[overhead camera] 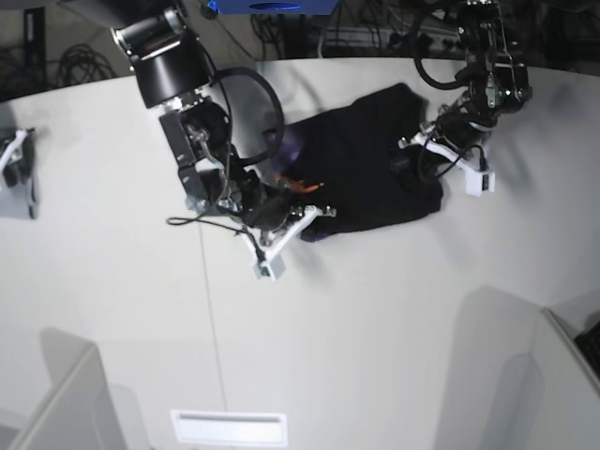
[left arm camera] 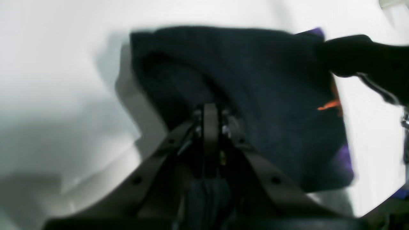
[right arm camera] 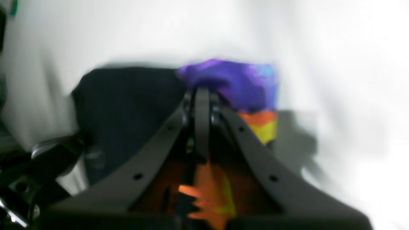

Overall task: Fold the T-shirt properly
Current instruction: 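Drag the folded bundle with the right gripper while the left gripper holds it, then release the right gripper and rotate the bundle with the left gripper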

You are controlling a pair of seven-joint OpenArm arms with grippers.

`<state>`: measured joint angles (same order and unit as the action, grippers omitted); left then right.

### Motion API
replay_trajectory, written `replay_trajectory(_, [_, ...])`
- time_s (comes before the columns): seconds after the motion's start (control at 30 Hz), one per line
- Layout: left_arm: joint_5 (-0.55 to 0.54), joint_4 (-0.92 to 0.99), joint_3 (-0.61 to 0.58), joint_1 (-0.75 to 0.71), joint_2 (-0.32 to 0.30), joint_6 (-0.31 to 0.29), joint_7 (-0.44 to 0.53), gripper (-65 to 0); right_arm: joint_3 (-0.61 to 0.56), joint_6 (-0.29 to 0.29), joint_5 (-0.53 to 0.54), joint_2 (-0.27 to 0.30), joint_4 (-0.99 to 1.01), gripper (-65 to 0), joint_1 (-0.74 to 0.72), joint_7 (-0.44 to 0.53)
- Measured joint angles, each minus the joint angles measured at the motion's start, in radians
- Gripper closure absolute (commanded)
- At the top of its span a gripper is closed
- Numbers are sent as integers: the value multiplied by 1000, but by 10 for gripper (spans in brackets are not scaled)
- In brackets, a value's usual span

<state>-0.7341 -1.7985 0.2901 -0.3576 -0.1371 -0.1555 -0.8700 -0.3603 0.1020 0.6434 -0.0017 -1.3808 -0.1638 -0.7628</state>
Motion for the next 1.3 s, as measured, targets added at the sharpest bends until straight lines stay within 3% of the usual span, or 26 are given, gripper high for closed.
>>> replay_trajectory(0.2, [27, 44, -11, -10, -2, -1, -2, 0, 0, -4, 3, 24, 67, 0, -8, 27])
replay_trajectory(0.37, [36, -37, 2, -32, -2, -1, -4, 0, 5, 8, -4, 31, -150, 0, 44, 13])
replay_trajectory(0.53, [16, -158, 37, -73, -2, -5, 3, 0, 7, 8, -2, 43, -381, 0, 91, -61])
replay_trajectory(0.73, [-157, -141, 135, -116, -14, -2, -5, 0, 111, 3, 3, 69, -474, 0, 165, -103])
replay_trajectory(0.77, [-174, -142, 150, -120, -16, -1, -2, -84, 122, 3, -7, 70, -474, 0, 170, -102])
replay_trajectory(0.87, [-191, -130, 156, -119, -16, -2, -2, -420, 125, 3, 0, 84, -473, 0, 182, -106])
replay_trajectory(0.93, [-194, -103, 154, -117, -13, -2, -2, -584, 125, 3, 3, 89, -472, 0, 189, -105])
replay_trajectory(1.0, [-191, -82, 154, -116, -8, -1, -3, -632, 132, 3, 2, 90, -472, 0, 198, -105])
replay_trajectory(1.3, [-208, 109, 8, -1, -2, -13, 18, -629, 134, 3, 0, 104, -472, 0, 229, -101])
